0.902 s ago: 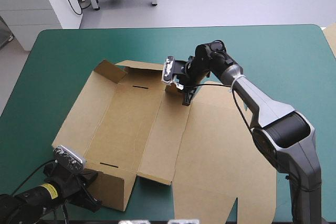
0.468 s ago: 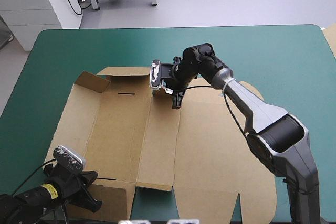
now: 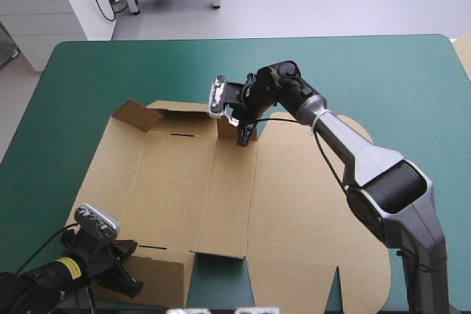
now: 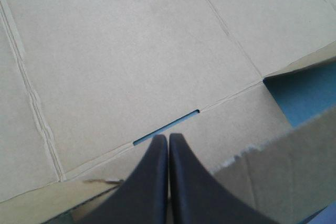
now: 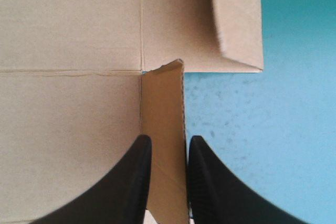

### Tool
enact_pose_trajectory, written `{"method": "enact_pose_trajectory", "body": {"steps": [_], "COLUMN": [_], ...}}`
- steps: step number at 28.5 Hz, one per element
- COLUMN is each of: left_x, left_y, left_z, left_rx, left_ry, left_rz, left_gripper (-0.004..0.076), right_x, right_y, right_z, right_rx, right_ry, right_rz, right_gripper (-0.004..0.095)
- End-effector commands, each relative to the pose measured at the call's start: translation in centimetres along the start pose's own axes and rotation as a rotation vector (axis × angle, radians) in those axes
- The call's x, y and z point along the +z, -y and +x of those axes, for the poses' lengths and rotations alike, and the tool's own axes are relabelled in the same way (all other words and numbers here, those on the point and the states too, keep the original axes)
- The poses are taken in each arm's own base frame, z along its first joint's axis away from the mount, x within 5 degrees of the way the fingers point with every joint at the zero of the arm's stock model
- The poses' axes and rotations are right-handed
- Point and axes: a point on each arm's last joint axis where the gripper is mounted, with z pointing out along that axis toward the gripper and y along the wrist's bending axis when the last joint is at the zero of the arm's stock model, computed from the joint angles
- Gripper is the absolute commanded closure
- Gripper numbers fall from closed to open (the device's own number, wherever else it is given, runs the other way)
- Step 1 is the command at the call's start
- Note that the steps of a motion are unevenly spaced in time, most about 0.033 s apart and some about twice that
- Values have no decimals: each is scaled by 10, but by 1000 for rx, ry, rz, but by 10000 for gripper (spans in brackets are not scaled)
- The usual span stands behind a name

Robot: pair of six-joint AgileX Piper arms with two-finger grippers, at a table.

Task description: Fold the box

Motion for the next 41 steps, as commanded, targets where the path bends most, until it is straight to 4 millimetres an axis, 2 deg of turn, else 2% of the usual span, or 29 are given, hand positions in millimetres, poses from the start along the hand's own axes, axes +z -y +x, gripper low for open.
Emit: {"method": "enact_pose_trajectory", "body": {"steps": [1, 5, 9, 14, 19, 24, 29, 35, 37, 38, 41], "left_x": [-5, -5, -5, -5, -5, -5, -5, -5, -5, -5, -5], "left_y": [0, 0, 0, 0, 0, 0, 0, 0, 0, 0, 0], "left_z": [-13, -13, -13, -13, -13, -13, -13, -13, -13, -13, -13], "left_rx": [-8, -8, -8, 2, 4, 4, 4, 4, 4, 4, 4], "left_ry": [77, 77, 78, 78, 78, 78, 78, 78, 78, 78, 78], "left_rz": [0, 0, -1, -1, -1, -1, -1, -1, -1, -1, -1], "left_gripper": [731, 731, 731, 731, 731, 731, 731, 731, 731, 731, 731], "right_x": [-41, -50, -73, -116, -162, -212, -265, -329, -346, -357, -360], "right_y": [6, 3, 3, 7, 14, 18, 17, 4, -5, -16, -41], "right_z": [-14, -10, -5, -2, 14, 45, 71, 99, 106, 113, 130], "right_rx": [-10, -21, 17, 34, 169, 330, 498, 706, 760, 796, 845], "right_ry": [68, 9, -59, -71, -89, -131, -98, -30, -10, -9, -42], "right_rz": [79, 54, 97, 201, 323, 401, 518, 684, 729, 752, 761], "right_gripper": [647, 648, 648, 648, 663, 773, 892, 901, 901, 901, 901]}}
